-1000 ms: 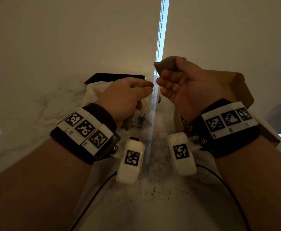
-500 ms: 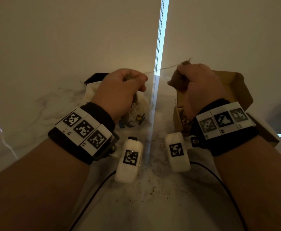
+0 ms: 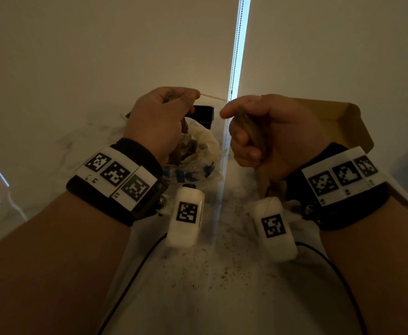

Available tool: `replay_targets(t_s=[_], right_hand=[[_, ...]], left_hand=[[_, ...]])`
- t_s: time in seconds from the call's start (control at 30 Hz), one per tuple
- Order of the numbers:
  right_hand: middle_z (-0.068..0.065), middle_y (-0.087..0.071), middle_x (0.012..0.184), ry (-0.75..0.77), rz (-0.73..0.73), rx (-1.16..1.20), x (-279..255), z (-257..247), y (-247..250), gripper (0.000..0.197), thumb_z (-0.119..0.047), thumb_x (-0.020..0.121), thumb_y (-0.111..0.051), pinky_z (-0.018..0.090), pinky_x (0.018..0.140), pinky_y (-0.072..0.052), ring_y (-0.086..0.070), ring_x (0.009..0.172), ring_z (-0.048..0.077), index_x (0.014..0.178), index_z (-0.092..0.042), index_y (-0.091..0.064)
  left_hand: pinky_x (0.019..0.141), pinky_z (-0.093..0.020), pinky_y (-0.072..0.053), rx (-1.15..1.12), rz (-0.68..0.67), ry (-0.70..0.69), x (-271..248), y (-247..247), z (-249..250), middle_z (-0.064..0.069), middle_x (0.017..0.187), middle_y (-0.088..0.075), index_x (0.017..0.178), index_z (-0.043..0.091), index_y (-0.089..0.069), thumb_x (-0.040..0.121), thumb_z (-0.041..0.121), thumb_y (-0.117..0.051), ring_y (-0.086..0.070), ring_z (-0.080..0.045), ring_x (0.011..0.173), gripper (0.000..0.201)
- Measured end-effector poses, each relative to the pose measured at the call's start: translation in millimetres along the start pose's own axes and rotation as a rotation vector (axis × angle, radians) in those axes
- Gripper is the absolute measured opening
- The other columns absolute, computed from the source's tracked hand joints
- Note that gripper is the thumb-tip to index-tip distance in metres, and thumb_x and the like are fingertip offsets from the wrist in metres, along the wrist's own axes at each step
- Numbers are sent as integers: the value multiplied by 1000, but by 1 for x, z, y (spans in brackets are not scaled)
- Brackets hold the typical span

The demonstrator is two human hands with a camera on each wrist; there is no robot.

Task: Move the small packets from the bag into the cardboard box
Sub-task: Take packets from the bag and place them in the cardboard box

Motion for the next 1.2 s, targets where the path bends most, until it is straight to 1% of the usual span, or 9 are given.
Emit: replay_targets(t_s=[0.1,0.23,0.3,0.4,0.53,0.7,0.97,1.07,1.2], right_hand=[[5,-53,59,92,4,201,0,-7,0,34,-22,74,-42,22,48,-26,-39,41,17,86,-11,-71],[2,-56,62,157,118,356,3,-11,11,33,-21,74,-39,19,47,-31,-42,44,15,94,-10,-62],[1,-57,63,161,144,366,3,-10,14,31,-21,73,-39,18,48,-30,-42,45,14,94,-11,-60],[1,-58,63,150,143,362,3,-9,13,29,-20,74,-39,18,47,-31,-45,45,14,92,-11,-60],[0,-61,66,136,137,344,4,-9,10,26,-20,80,-40,20,47,-34,-49,48,14,94,-13,-61],[0,-63,71,141,123,386,2,-9,10,26,-21,86,-41,23,51,-38,-52,56,14,95,-15,-65],[3,-61,77,125,51,360,3,-7,7,31,-18,80,-43,25,54,-38,-52,60,17,89,-14,-72],[5,-62,89,144,27,356,3,-5,8,30,-18,77,-45,26,57,-40,-54,64,17,89,-16,-73],[8,-62,109,171,32,360,4,-5,11,26,-18,74,-54,27,61,-44,-60,71,18,91,-19,-74]], left_hand=[[43,-25,-48,51,-48,-14,-2,-3,-1,4,80,-67,104,23,-75,96,34,-63,-53,-13,55,17],[36,-20,-41,62,-94,-14,-3,-5,-1,12,53,-59,107,24,-75,98,28,-61,-44,-6,39,16],[36,-18,-41,56,-91,-16,-2,-5,-2,13,55,-60,109,22,-74,99,24,-61,-44,-4,38,17],[37,-15,-40,35,-62,-31,-1,-5,-3,7,73,-64,108,20,-72,97,19,-63,-49,-1,43,14],[42,-19,-42,53,-12,-32,3,-2,-5,0,86,-66,91,26,-68,93,20,-68,-54,-4,55,6],[37,-16,-41,81,-26,-42,3,-4,-6,8,67,-60,94,22,-70,94,21,-68,-50,-1,44,3],[40,-16,-43,95,23,-72,3,-3,-5,8,70,-62,94,24,-72,95,18,-66,-52,2,46,8],[42,-15,-44,120,13,-91,3,-3,-4,7,73,-63,98,20,-72,94,19,-67,-52,2,46,6],[37,-15,-41,136,-8,-75,2,-3,-4,10,67,-59,97,19,-70,94,20,-68,-50,1,43,4]])
Point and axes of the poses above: each hand's wrist, its own x-axis towards the middle knuckle, its own y-axis out of the back of the hand, z = x × y, the point moved 3 cm from there along x, towards the middle knuckle
